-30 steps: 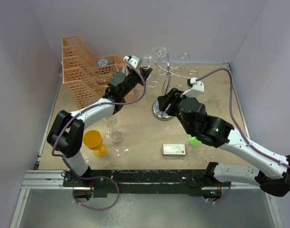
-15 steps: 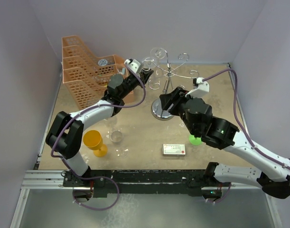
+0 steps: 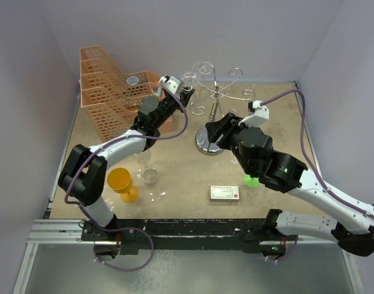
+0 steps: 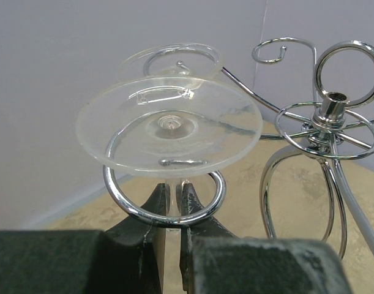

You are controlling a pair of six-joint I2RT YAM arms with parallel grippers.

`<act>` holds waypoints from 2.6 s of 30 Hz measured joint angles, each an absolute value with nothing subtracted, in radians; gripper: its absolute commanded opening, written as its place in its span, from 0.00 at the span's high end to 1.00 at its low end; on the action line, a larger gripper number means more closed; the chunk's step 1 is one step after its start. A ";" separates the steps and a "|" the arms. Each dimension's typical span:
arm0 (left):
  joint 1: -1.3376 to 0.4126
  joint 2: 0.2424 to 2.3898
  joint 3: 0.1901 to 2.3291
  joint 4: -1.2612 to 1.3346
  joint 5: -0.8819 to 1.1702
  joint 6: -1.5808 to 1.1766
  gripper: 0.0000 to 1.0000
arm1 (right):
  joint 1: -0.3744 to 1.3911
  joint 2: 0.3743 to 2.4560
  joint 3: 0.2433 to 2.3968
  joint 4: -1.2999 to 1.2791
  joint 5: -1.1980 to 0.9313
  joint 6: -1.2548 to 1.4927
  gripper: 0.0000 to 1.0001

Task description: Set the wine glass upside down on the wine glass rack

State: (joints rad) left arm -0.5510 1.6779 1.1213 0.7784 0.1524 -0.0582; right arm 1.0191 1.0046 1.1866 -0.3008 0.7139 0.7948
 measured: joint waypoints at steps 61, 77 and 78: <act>-0.543 1.545 1.052 0.567 0.265 0.010 0.67 | 1.019 0.981 1.172 -0.287 0.693 0.804 0.40; -0.544 1.250 1.059 0.144 0.046 -0.134 0.41 | 1.019 0.891 1.162 -0.282 0.637 0.785 0.33; -0.543 1.207 1.059 0.105 0.010 -0.158 0.40 | 1.019 0.888 1.160 -0.281 0.637 0.779 0.33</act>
